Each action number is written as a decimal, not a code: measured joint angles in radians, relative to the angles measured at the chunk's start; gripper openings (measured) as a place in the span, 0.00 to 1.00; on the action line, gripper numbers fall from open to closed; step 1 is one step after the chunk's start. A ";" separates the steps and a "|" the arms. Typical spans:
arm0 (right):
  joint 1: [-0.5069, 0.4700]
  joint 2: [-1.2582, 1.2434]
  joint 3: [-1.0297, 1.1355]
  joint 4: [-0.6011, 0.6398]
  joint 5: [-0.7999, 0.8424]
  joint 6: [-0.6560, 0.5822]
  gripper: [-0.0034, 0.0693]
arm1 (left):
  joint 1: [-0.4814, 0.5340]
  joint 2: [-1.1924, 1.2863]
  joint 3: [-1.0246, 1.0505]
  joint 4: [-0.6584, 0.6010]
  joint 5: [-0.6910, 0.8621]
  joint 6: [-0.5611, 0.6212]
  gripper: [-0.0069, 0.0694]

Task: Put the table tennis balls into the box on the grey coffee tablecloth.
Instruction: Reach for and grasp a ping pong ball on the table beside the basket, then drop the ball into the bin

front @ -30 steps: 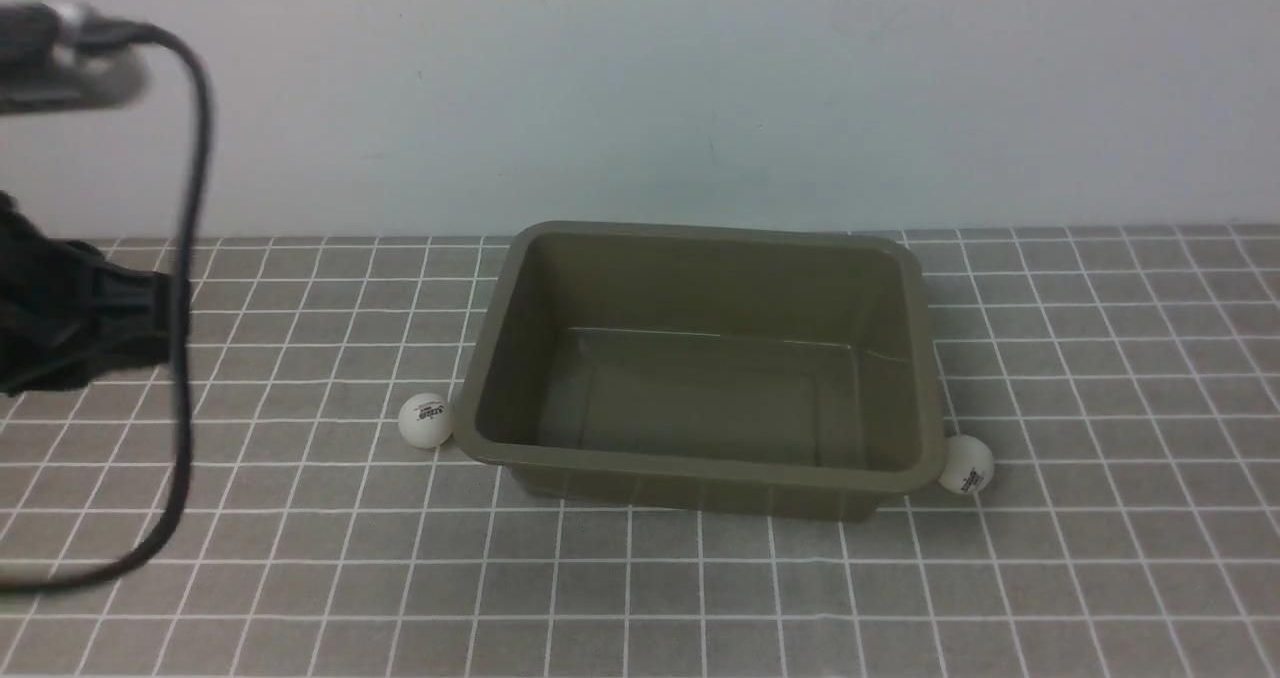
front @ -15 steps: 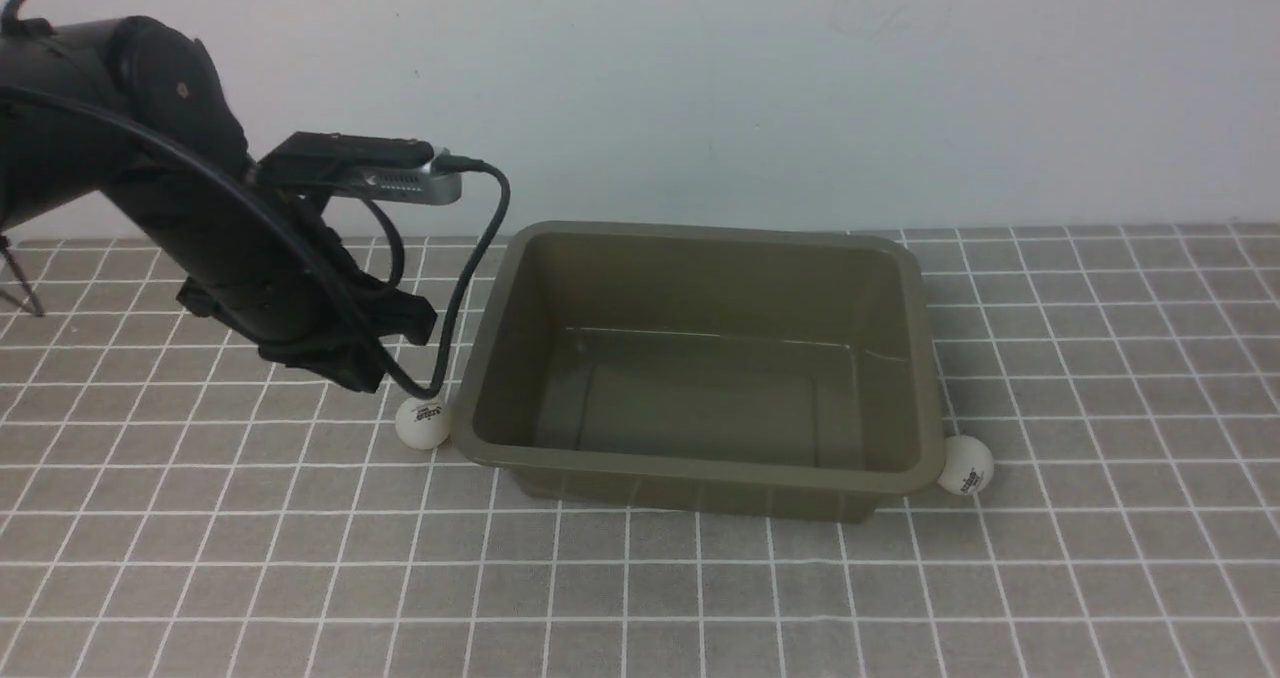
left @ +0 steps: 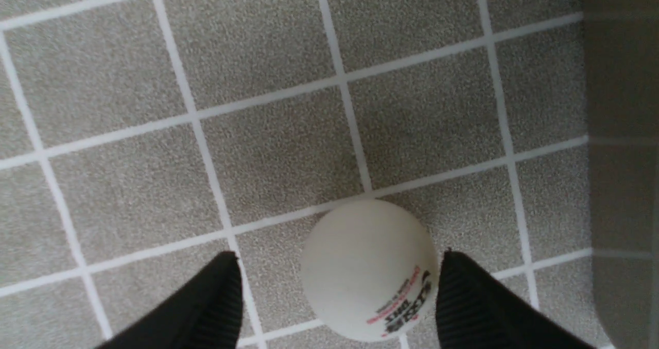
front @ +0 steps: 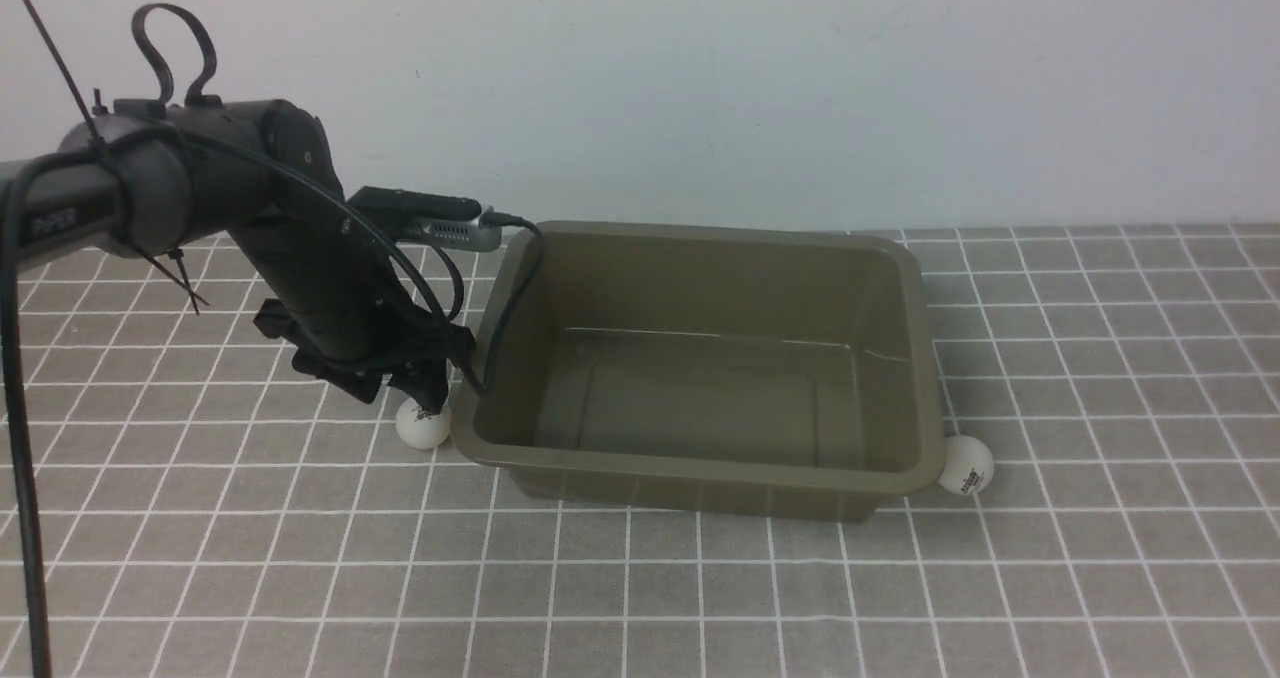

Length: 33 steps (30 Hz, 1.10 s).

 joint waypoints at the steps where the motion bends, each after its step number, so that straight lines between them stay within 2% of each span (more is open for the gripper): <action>1: 0.000 0.000 0.000 0.000 0.000 0.000 0.03 | 0.000 0.005 0.000 -0.005 0.000 -0.003 0.72; 3: 0.000 0.000 0.000 0.000 0.000 0.000 0.03 | 0.000 0.014 0.000 -0.024 0.000 -0.002 0.76; 7: 0.000 0.000 0.000 0.000 0.000 0.000 0.03 | 0.000 0.037 0.000 -0.049 0.000 -0.003 0.76; 10: 0.000 0.005 0.000 0.006 -0.001 0.006 0.03 | 0.000 0.054 0.000 -0.053 0.001 -0.004 0.68; 12: 0.000 0.022 -0.002 0.022 -0.008 0.019 0.03 | 0.000 0.059 -0.002 -0.060 0.013 -0.009 0.54; 19: 0.002 0.235 -0.086 0.104 -0.016 -0.047 0.04 | 0.033 -0.027 -0.074 0.006 0.183 -0.054 0.55; 24: 0.069 0.425 -0.110 0.105 -0.069 -0.082 0.08 | 0.048 -0.175 -0.122 -0.032 0.240 -0.050 0.55; 27: 0.115 0.535 -0.111 0.065 -0.126 -0.082 0.12 | 0.025 -0.225 -0.129 -0.119 0.224 0.011 0.55; 29: 0.168 0.649 -0.111 0.014 -0.224 -0.082 0.23 | -0.024 -0.219 -0.130 -0.198 0.158 0.107 0.55; 30: 0.171 0.656 -0.111 0.011 -0.224 -0.082 0.23 | -0.028 -0.217 -0.130 -0.198 0.154 0.112 0.55; 33: 0.201 0.770 -0.112 -0.024 -0.349 -0.075 0.45 | -0.090 -0.166 -0.130 -0.226 0.104 0.136 0.55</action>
